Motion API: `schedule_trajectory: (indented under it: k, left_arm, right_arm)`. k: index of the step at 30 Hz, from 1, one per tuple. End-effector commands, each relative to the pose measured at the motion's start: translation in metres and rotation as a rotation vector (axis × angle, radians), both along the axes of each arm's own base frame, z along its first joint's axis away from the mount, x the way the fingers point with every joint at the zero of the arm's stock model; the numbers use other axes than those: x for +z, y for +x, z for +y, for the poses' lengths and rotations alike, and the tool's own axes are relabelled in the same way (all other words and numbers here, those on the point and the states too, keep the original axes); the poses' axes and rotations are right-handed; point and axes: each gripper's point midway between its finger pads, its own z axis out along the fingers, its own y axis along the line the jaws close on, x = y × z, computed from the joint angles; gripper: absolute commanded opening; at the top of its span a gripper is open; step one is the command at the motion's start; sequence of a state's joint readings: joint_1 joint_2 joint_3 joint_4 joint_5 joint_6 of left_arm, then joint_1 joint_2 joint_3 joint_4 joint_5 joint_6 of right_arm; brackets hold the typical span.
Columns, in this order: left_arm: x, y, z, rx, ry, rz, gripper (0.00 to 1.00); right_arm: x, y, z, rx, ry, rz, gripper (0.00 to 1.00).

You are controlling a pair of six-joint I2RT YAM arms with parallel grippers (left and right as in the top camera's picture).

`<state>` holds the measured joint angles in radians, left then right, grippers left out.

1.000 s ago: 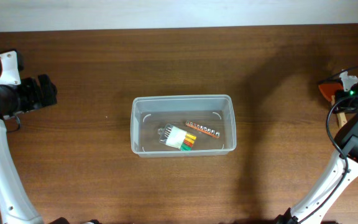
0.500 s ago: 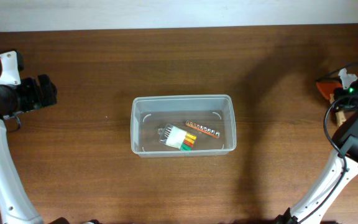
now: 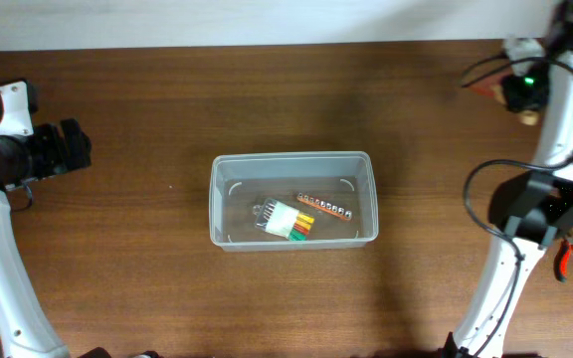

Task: Pack container
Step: 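Lower the right gripper and close on the scraper's wooden handle, then lift the scraper and carry it left over the container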

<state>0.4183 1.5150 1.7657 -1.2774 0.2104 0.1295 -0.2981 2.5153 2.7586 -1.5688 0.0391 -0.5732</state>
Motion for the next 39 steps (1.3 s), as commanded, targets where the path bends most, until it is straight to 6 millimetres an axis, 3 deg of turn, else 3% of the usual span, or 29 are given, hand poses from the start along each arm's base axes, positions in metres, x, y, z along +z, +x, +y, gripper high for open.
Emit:
schedule_trajectory:
  k: [1, 7, 13, 17, 20, 30, 39]
  left_arm:
    - [0.007, 0.002, 0.0, 0.005, -0.005, -0.022, 0.99]
    - [0.007, 0.002, 0.0, 0.005, -0.005, -0.022, 0.99]
    - [0.007, 0.002, 0.0, 0.005, -0.005, -0.022, 0.99]
    - [0.007, 0.002, 0.0, 0.005, -0.005, -0.022, 0.99]
    - [0.007, 0.002, 0.0, 0.005, -0.005, -0.022, 0.99]
    - [0.007, 0.002, 0.0, 0.004, -0.005, -0.022, 0.99]
    - [0.007, 0.002, 0.0, 0.005, -0.005, -0.022, 0.99]
  right_arm:
    - [0.057, 0.004, 0.039, 0.096, -0.027, -0.112, 0.04]
    - [0.106, -0.004, 0.117, 0.269, -0.037, -0.185, 0.04]
    - [0.151, -0.042, 0.228, 0.623, 0.062, -0.248, 0.04]
    - [0.171, -0.066, 0.283, 0.766, 0.078, -0.287, 0.04]
    - [0.174, -0.078, 0.314, 0.836, 0.091, -0.292, 0.04]
    - [0.159, -0.115, 0.388, 1.006, 0.168, -0.225, 0.04]
    - [0.135, -0.136, 0.413, 1.067, 0.217, -0.127, 0.05]
